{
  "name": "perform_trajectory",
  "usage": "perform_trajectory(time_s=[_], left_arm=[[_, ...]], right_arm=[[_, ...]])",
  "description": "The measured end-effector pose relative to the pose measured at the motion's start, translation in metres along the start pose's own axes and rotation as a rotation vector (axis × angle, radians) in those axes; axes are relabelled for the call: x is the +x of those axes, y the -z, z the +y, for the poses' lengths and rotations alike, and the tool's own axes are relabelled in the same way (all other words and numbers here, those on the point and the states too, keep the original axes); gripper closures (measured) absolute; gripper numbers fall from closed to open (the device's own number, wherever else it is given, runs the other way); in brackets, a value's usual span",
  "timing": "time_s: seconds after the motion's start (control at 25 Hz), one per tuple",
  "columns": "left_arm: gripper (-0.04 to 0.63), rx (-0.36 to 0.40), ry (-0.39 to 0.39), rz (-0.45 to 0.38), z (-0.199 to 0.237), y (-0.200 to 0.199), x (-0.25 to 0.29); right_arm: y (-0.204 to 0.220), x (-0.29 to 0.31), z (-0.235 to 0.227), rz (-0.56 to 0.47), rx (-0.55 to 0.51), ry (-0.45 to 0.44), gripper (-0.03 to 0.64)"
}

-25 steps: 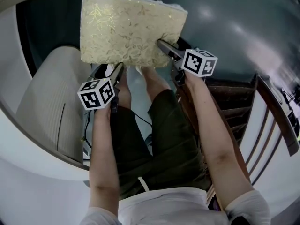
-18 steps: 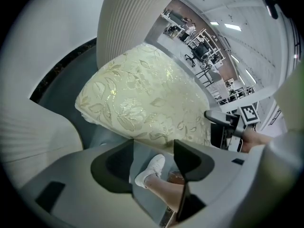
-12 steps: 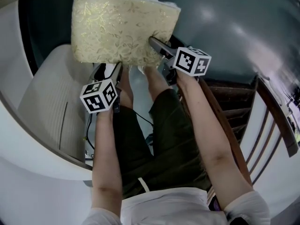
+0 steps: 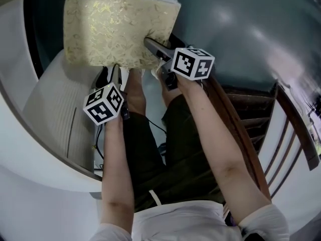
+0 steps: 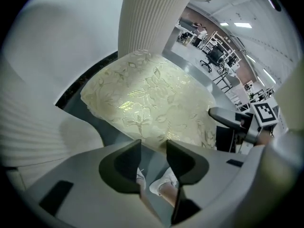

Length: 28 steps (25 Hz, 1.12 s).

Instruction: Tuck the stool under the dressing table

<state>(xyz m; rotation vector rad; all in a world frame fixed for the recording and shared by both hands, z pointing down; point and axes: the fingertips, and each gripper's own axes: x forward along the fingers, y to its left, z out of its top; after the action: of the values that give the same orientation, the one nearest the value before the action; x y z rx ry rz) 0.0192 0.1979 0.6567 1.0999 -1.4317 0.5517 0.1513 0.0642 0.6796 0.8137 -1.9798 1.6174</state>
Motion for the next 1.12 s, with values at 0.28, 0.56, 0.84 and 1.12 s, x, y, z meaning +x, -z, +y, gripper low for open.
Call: perform_trajectory(time_s=[0.28, 0.56, 0.84, 1.12], left_arm=[[0.430, 0.001, 0.006, 0.021, 0.039, -0.012, -0.015], [0.448, -0.009, 0.001, 0.017, 0.073, -0.032, -0.023], [0.448, -0.009, -0.007, 0.026, 0.073, -0.031, -0.022], [0.448, -0.006, -0.011, 0.042, 0.073, -0.030, -0.024]], right_arm=[[0.005, 0.050, 0.064, 0.004, -0.012, -0.043, 0.167], [0.015, 0.093, 0.111, 0.034, -0.042, -0.067, 0.155], [0.026, 0.085, 0.102, 0.099, -0.064, -0.080, 0.226], [0.058, 0.070, 0.094, 0.171, -0.052, -0.099, 0.265]])
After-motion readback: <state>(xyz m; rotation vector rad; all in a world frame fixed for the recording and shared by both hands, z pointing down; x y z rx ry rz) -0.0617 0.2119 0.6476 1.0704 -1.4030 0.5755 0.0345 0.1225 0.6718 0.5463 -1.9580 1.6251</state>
